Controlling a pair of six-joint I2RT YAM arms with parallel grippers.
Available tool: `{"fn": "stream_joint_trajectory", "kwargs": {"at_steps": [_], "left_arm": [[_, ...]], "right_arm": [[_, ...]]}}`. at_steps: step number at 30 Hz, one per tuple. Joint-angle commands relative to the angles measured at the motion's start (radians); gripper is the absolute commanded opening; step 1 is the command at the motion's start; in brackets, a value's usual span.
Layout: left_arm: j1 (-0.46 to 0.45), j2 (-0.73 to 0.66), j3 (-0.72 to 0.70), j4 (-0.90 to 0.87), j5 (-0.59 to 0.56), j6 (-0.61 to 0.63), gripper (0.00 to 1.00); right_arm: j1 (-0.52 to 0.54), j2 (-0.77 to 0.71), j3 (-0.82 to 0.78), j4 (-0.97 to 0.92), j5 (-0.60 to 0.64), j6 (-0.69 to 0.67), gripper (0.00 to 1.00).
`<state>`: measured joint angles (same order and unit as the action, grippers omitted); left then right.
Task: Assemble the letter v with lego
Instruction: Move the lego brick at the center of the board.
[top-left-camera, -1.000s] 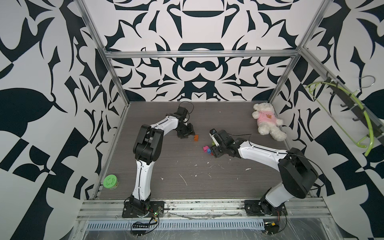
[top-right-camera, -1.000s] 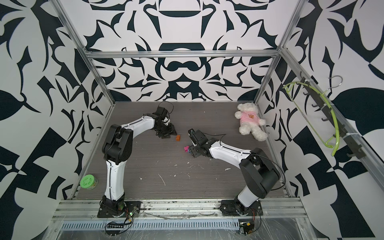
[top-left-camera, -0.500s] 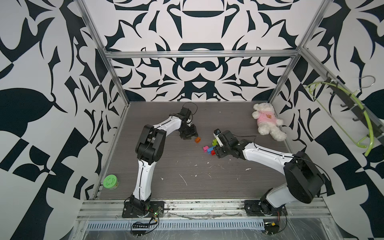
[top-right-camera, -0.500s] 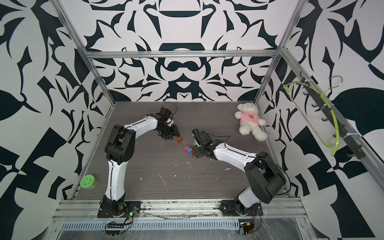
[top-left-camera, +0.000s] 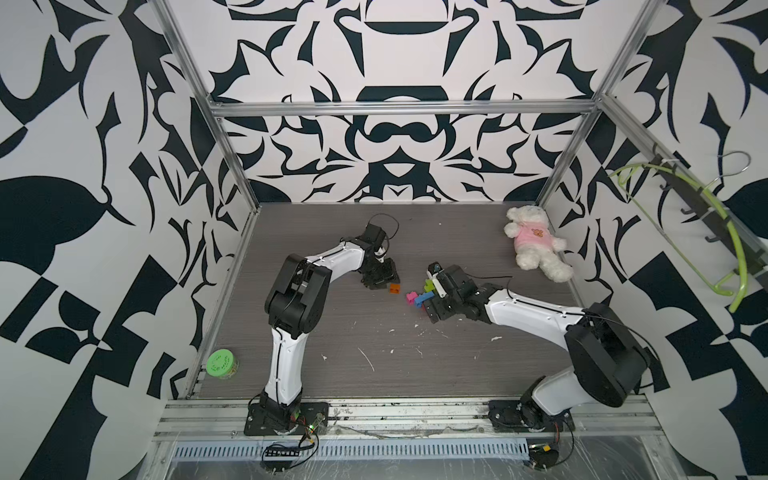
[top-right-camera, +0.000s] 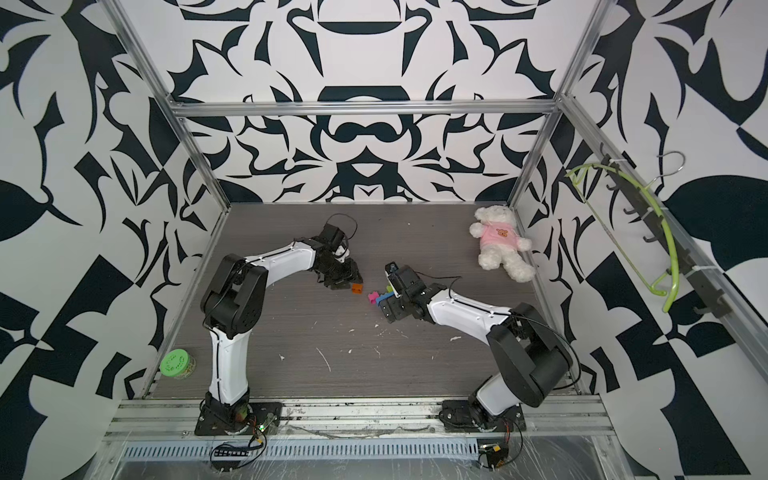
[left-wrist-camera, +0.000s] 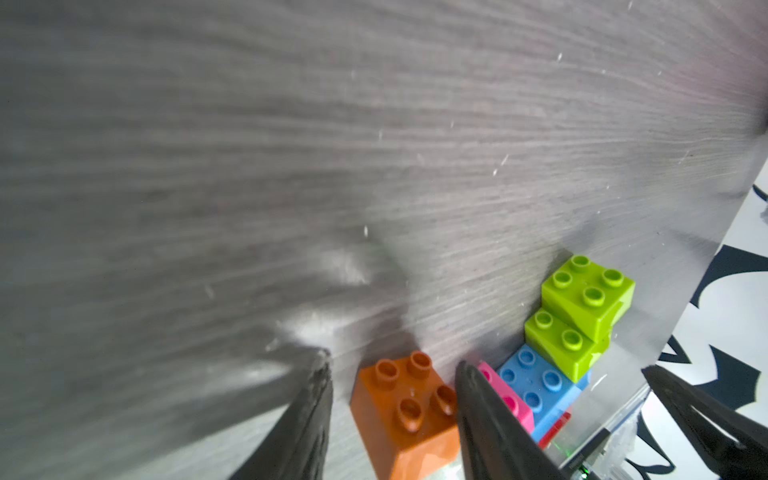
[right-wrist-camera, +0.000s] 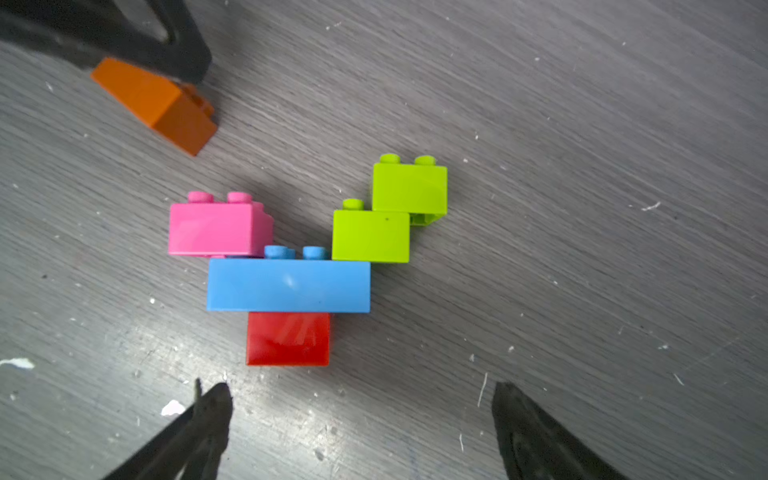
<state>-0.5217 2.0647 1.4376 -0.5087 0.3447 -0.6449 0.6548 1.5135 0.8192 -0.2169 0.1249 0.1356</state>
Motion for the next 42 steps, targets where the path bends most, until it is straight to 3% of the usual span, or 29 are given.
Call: {"fn": "stream_joint_trajectory", "kwargs": {"at_steps": [1, 6, 15, 21, 24, 26, 29, 34, 42], "left_arm": [[-0.013, -0.031, -0.08, 0.042, -0.006, -0.096, 0.54], [-0.013, -0.091, -0.166, 0.135, -0.026, -0.184, 0.55], [-0.009, -0.164, -0.229, 0.121, -0.084, -0.191, 0.61], [0.003, -0.164, -0.228, 0.129, -0.116, -0.178, 0.8], [0.004, -0.144, -0.201, 0.132, -0.117, -0.164, 0.82], [0.008, -0.118, -0.178, 0.12, -0.131, -0.154, 0.78], [0.019, -0.088, -0.154, 0.071, -0.139, -0.135, 0.58], [0.018, -0.118, -0.184, 0.025, -0.203, -0.122, 0.57], [0.005, -0.175, -0.25, 0.026, -0.195, -0.141, 0.53]], "right_arm": [[0.007, 0.0, 0.001, 0.04, 0.014, 0.021, 1.0], [0.012, 0.033, 0.007, 0.086, -0.033, 0.03, 1.0], [0.038, 0.096, 0.055, 0.071, -0.019, 0.046, 0.99], [0.041, 0.067, 0.044, 0.058, -0.006, 0.048, 0.99], [0.041, 0.057, 0.033, 0.058, 0.001, 0.053, 0.99], [0.04, 0.05, 0.026, 0.059, 0.004, 0.058, 0.99], [0.041, 0.033, 0.02, 0.051, 0.008, 0.062, 0.99], [0.041, -0.016, 0.004, 0.044, 0.021, 0.062, 0.99], [0.041, -0.044, 0.0, 0.026, 0.039, 0.047, 1.0]]}}
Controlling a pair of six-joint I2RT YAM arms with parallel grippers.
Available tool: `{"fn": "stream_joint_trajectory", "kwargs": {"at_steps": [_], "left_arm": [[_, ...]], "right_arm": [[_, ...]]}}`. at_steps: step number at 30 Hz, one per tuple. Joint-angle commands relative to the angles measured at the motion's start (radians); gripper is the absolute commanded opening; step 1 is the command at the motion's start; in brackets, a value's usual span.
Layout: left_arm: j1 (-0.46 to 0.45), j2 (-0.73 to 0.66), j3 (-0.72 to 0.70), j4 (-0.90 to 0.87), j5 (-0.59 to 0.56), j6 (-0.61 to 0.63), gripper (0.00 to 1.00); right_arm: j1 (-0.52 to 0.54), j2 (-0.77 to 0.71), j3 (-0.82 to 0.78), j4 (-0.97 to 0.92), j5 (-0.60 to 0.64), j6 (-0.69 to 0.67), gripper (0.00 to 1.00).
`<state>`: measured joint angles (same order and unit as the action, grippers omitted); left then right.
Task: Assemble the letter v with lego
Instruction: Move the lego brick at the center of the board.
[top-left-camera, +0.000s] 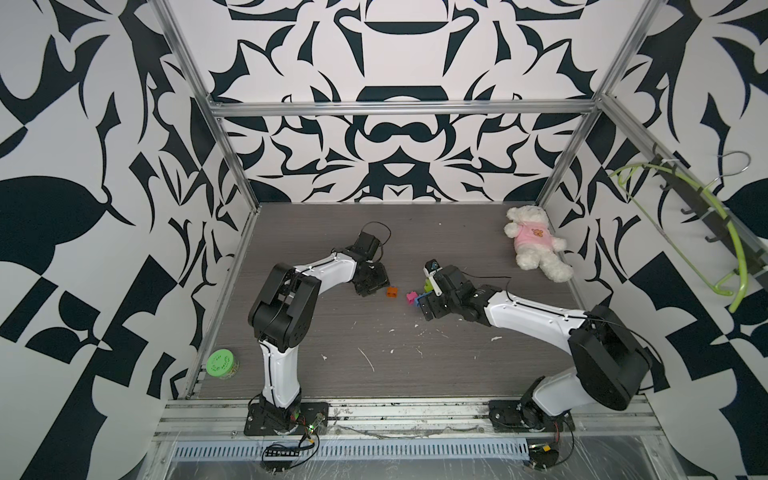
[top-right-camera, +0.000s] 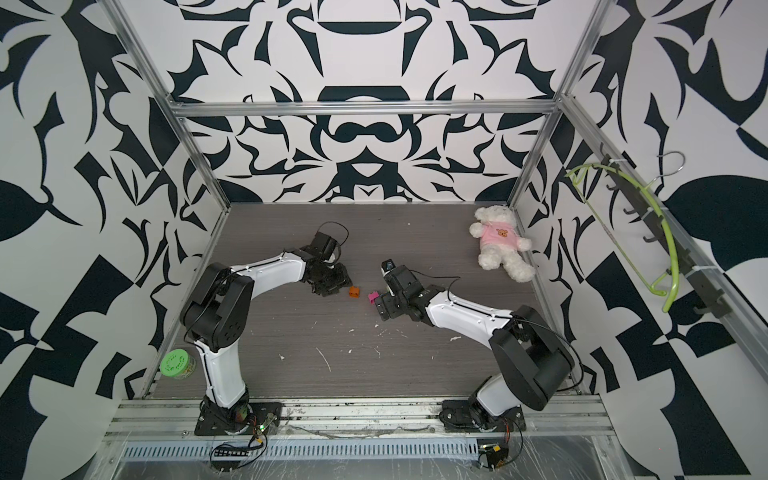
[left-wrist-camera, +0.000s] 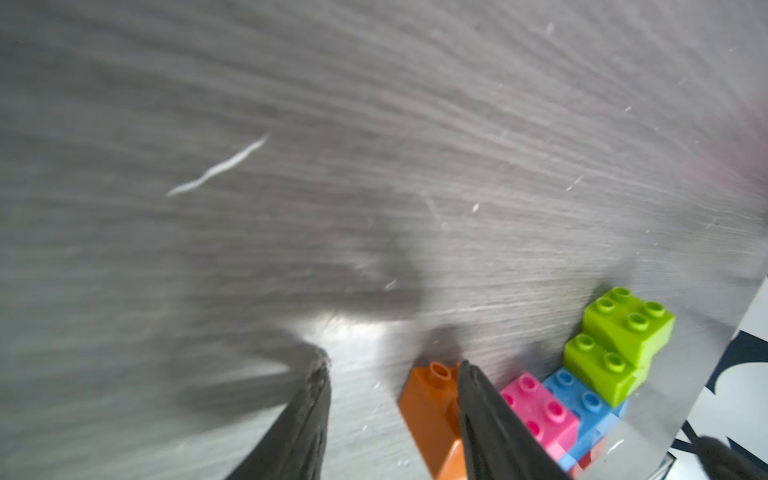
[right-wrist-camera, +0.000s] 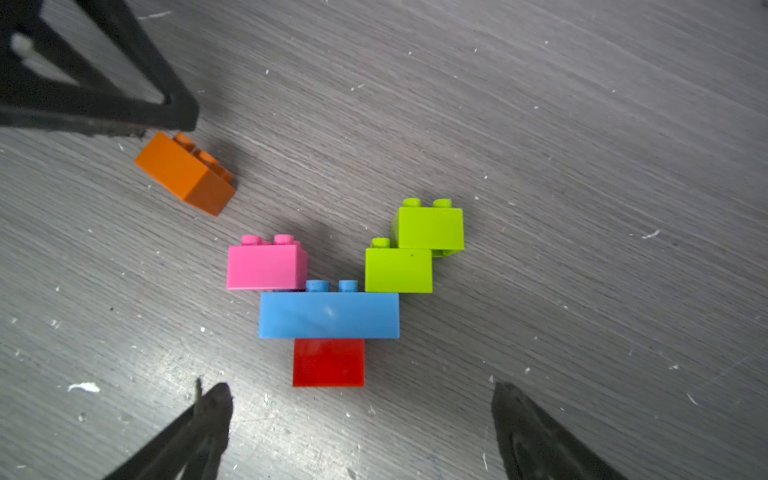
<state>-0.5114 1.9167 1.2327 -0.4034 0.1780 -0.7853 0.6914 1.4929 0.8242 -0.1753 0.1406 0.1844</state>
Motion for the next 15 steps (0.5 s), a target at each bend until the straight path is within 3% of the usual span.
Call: {"fn": "stream_joint_trajectory", "kwargs": {"at_steps": [1, 15], "left_arm": [[-0.007, -0.037, -0.055, -0.075, -0.027, -0.004, 0.53], [-0.077, -0.041, -0.093, -0.013, -0.003, -0.072, 0.5]], "right_arm": [[0.005, -0.022, -0.005, -0.017, 0.023, -0.003, 1.0], [0.005, 0.001, -0.028, 0.023, 0.019, -0.01, 1.0]]}}
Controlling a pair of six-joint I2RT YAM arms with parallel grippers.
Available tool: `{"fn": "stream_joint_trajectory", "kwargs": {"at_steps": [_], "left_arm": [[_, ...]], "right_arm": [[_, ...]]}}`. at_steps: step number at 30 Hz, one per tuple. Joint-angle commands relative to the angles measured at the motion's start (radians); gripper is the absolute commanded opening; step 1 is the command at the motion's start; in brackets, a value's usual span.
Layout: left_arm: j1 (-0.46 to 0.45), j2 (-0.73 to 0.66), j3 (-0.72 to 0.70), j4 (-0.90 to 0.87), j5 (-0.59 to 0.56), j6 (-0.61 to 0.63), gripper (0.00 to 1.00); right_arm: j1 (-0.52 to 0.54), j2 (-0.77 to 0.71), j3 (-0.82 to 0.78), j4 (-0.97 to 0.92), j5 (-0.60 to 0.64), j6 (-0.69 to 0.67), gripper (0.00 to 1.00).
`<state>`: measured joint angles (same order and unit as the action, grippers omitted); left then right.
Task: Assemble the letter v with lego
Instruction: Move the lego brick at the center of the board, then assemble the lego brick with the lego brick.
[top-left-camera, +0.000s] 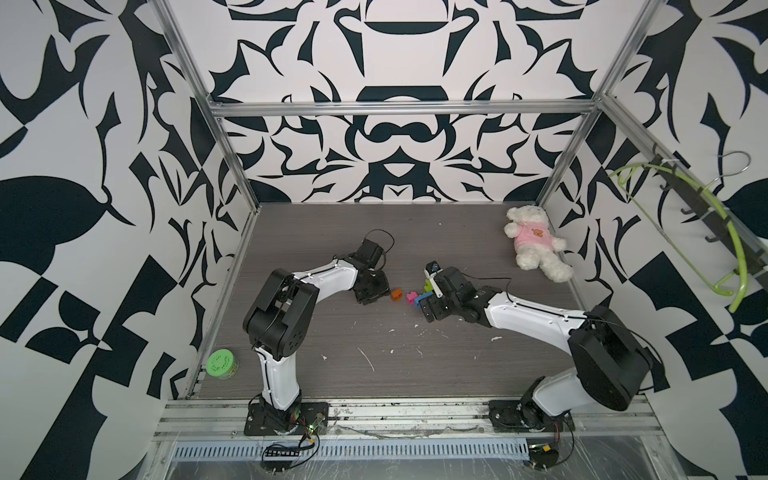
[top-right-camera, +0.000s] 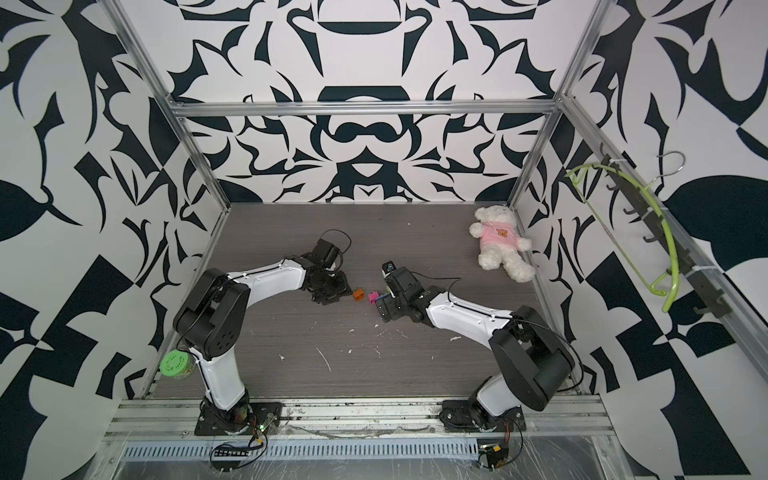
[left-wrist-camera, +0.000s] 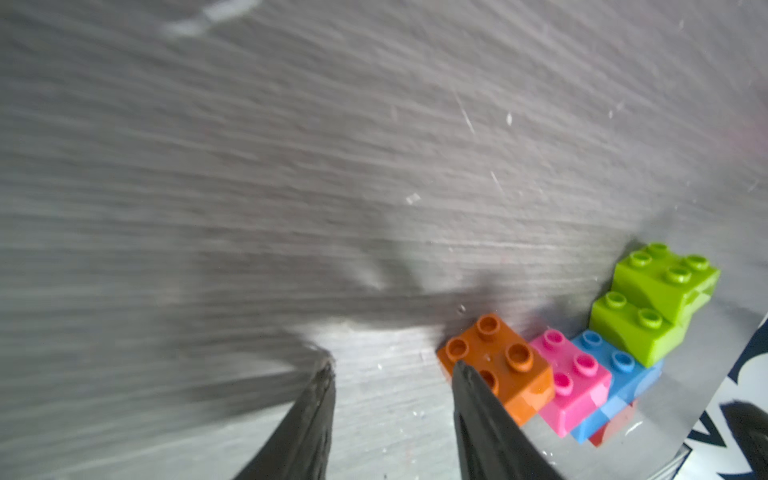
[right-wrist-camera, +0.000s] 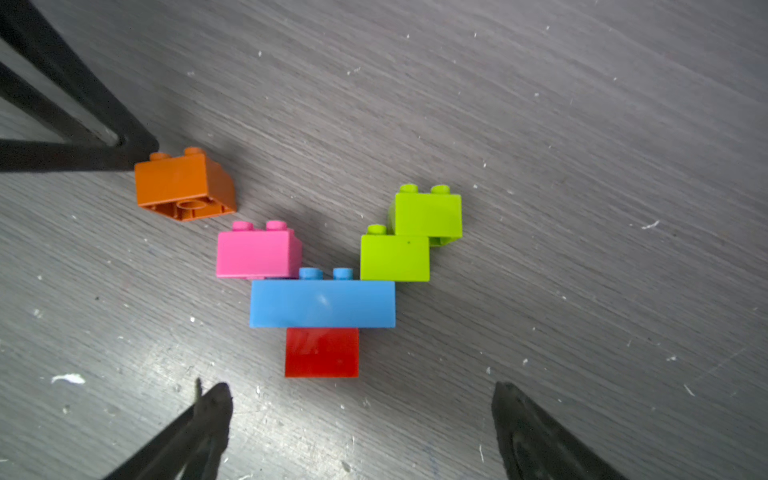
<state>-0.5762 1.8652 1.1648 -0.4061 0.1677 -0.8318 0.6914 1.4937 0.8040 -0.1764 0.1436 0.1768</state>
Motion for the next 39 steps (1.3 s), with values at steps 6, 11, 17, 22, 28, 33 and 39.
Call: {"fn": "stream_joint_trajectory", "kwargs": {"at_steps": [6, 11, 17, 22, 28, 33, 39], "left_arm": [[-0.027, 0.004, -0.038, 0.005, -0.007, -0.045, 0.54], [-0.028, 0.025, -0.002, -0.005, -0.008, -0.026, 0.55], [-0.028, 0.034, 0.03, -0.026, 0.004, 0.003, 0.6], [-0.027, 0.064, 0.067, -0.042, 0.029, 0.02, 0.59], [-0.016, 0.018, 0.078, -0.115, -0.055, 0.046, 0.65], [-0.017, -0.016, 0.139, -0.184, -0.129, 0.132, 0.76], [-0.099, -0.041, 0.233, -0.22, -0.23, 0.341, 0.99]], "right_arm": [[0.005, -0.007, -0.027, 0.035, 0.022, -0.011, 1.0], [0.004, -0.009, -0.034, 0.04, 0.017, -0.017, 1.0], [0.004, -0.031, -0.052, 0.043, 0.033, -0.016, 1.0], [0.004, -0.035, -0.058, 0.045, 0.038, -0.013, 1.0], [0.004, -0.048, -0.068, 0.048, 0.038, -0.012, 1.0], [0.004, -0.069, -0.073, 0.041, 0.046, -0.011, 1.0], [0.004, -0.116, -0.091, 0.023, 0.059, -0.001, 1.0]]}}
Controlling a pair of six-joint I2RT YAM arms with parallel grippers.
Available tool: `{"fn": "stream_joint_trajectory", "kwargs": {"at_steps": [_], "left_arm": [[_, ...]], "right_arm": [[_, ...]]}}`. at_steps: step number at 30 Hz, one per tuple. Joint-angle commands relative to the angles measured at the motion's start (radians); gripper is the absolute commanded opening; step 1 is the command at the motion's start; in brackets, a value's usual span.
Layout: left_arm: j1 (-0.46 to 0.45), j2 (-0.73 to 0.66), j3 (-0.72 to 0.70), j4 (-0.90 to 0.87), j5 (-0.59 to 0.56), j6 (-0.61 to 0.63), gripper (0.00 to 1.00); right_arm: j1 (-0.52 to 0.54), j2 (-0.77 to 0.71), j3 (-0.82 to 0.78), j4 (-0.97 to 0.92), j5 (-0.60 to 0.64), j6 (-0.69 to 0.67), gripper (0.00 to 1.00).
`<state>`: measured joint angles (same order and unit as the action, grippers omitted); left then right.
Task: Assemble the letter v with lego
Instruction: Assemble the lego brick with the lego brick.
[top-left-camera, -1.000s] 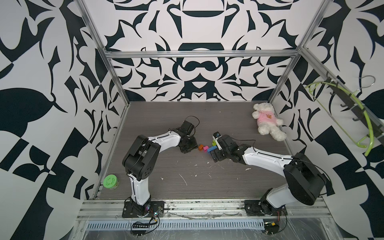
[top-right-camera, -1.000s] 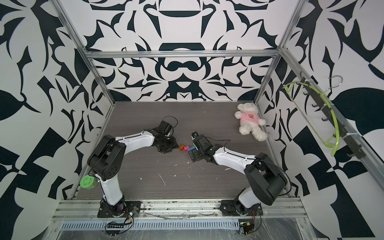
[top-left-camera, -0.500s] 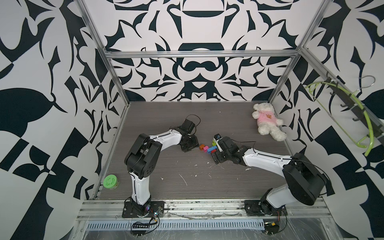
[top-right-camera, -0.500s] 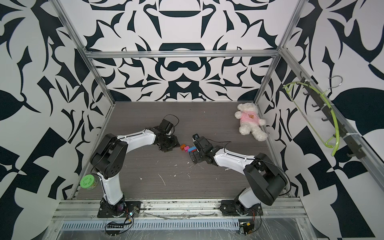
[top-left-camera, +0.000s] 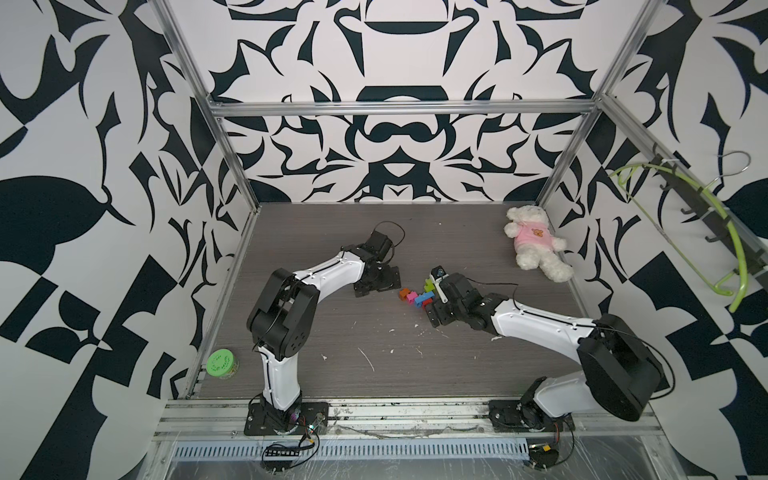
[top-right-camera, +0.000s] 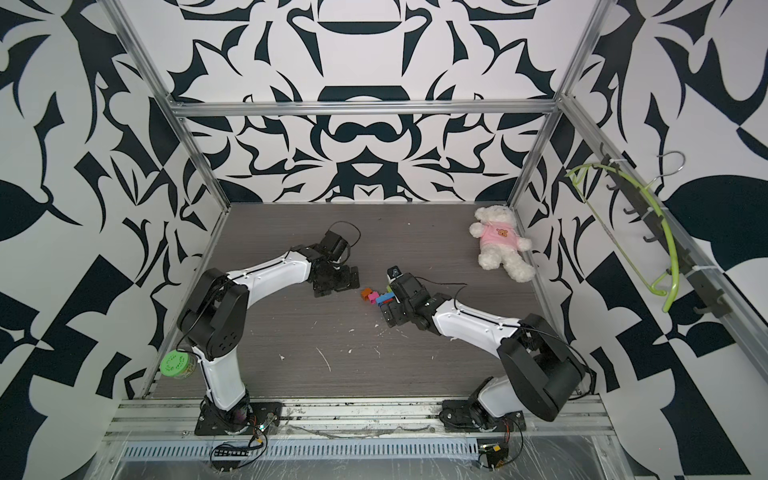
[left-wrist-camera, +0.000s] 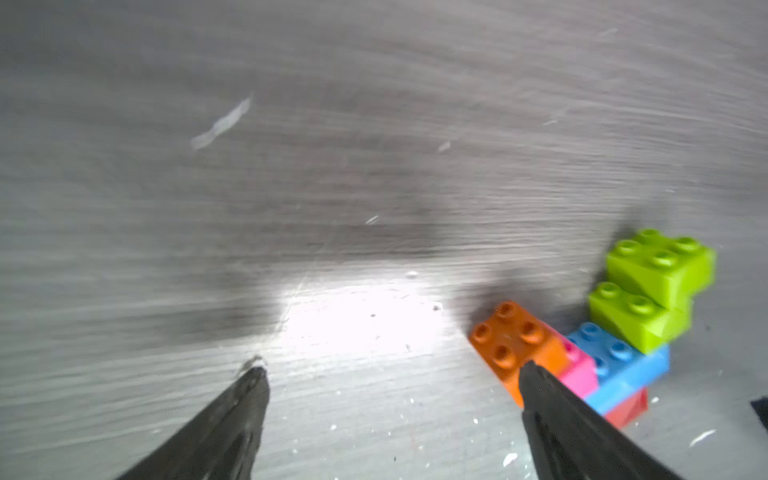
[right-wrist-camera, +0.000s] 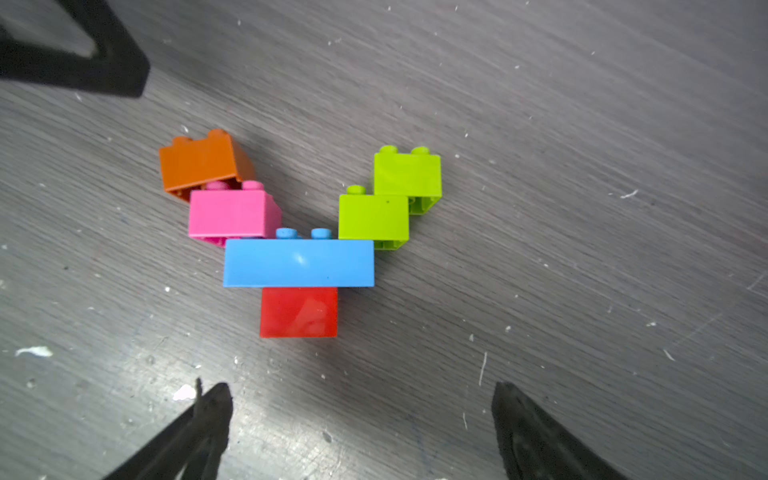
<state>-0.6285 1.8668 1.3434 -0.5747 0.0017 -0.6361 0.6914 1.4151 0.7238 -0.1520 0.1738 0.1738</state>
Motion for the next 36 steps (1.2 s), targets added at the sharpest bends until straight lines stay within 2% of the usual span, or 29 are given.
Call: {"fn": "stream_joint_trajectory", "kwargs": {"at_steps": [1, 3, 5, 9, 14, 23, 28, 31, 36], "left_arm": [[-0.061, -0.04, 0.065, -0.053, -0.072, 0.185, 0.99], [-0.092, -0.031, 0.084, -0.059, -0.071, 0.283, 1.0], [-0.112, -0.028, 0.085, -0.056, -0.066, 0.38, 0.96], [-0.137, -0.042, 0.059, -0.048, -0.007, 0.602, 0.95], [-0.136, -0.012, 0.083, -0.097, 0.031, 0.755, 0.94], [-0.134, 0.067, 0.112, -0.057, 0.077, 0.851, 0.9], [-0.132, 0.113, 0.141, -0.066, 0.041, 0.868, 0.89], [-0.133, 0.141, 0.16, -0.065, 0.032, 0.874, 0.86], [-0.131, 0.169, 0.179, -0.057, 0.021, 0.885, 0.75]], "right_arm": [[0.004, -0.044, -0.013, -0.005, 0.032, 0.004, 1.0], [0.004, -0.058, -0.018, -0.011, 0.041, 0.008, 1.0], [0.004, -0.075, -0.028, -0.009, 0.039, 0.012, 1.0], [0.003, -0.1, -0.039, -0.007, 0.04, 0.019, 1.0], [0.001, -0.121, -0.045, -0.01, 0.046, 0.029, 1.0], [0.0, -0.152, -0.058, -0.015, 0.049, 0.044, 1.0], [0.0, -0.154, -0.057, -0.015, 0.051, 0.048, 1.0], [0.0, -0.157, -0.06, -0.015, 0.053, 0.048, 1.0], [0.0, -0.16, -0.066, -0.009, 0.049, 0.053, 1.0]]}}
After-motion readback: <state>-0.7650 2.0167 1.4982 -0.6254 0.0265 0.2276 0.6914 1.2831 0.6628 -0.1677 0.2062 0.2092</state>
